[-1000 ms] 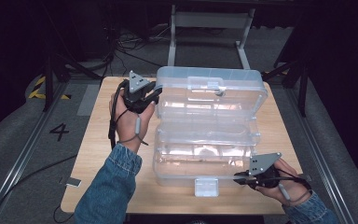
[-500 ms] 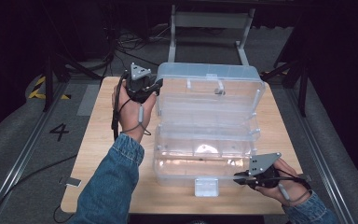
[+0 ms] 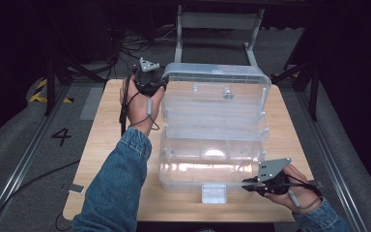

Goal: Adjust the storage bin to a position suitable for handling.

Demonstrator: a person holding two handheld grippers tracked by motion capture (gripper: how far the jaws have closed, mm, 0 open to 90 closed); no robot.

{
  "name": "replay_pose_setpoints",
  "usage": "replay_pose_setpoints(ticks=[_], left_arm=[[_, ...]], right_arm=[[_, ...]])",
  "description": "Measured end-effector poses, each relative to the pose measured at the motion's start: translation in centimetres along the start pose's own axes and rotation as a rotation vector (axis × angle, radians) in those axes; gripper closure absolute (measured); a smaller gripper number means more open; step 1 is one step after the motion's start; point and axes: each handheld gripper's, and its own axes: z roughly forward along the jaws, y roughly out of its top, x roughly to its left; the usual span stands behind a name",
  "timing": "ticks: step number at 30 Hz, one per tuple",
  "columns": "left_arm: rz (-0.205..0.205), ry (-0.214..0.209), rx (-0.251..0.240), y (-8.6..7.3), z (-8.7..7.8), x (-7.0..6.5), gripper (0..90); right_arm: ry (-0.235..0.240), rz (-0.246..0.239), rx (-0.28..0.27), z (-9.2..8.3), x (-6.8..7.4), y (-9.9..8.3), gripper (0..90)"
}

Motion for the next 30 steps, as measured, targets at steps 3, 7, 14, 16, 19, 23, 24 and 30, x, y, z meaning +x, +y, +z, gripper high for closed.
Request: replay_pose_setpoints(ticks=[3,7,14,16,19,23,24,30], left_arm=[[-0.005,-0.011,0.007,0.2,0.8,0.5,77.9],[-0.022,-0.018,0.017,0.3,1.5,1.0,78.3],[-0.037,-0.019,0.036,0.3,3.2,1.6,79.1],[-0.039,-0.017,0.039,0.3,3.6,1.8,79.3],[-0.031,-0.013,0.053,0.4,4.2,2.0,79.8],[-0.023,0.000,0.074,0.3,5.3,2.3,80.7],[-0.024,-0.001,0.079,0.3,5.5,2.4,80.9],[-0.015,0.009,0.118,0.0,7.3,2.8,82.2]], right_arm=[[-0.001,0.002,-0.001,0.0,0.0,0.0,80.6],[0.004,0.006,-0.004,0.0,-0.1,-0.1,80.6],[0.010,0.010,-0.003,0.1,-0.1,-0.1,80.6],[0.010,0.010,-0.003,0.1,-0.1,-0.1,80.7],[0.012,0.011,-0.002,0.1,-0.2,-0.1,80.7],[0.012,0.011,-0.002,0.1,-0.2,-0.1,80.7],[0.012,0.011,-0.002,0.1,-0.2,-0.1,80.7],[0.014,0.013,-0.005,0.1,-0.2,-0.1,80.7]])
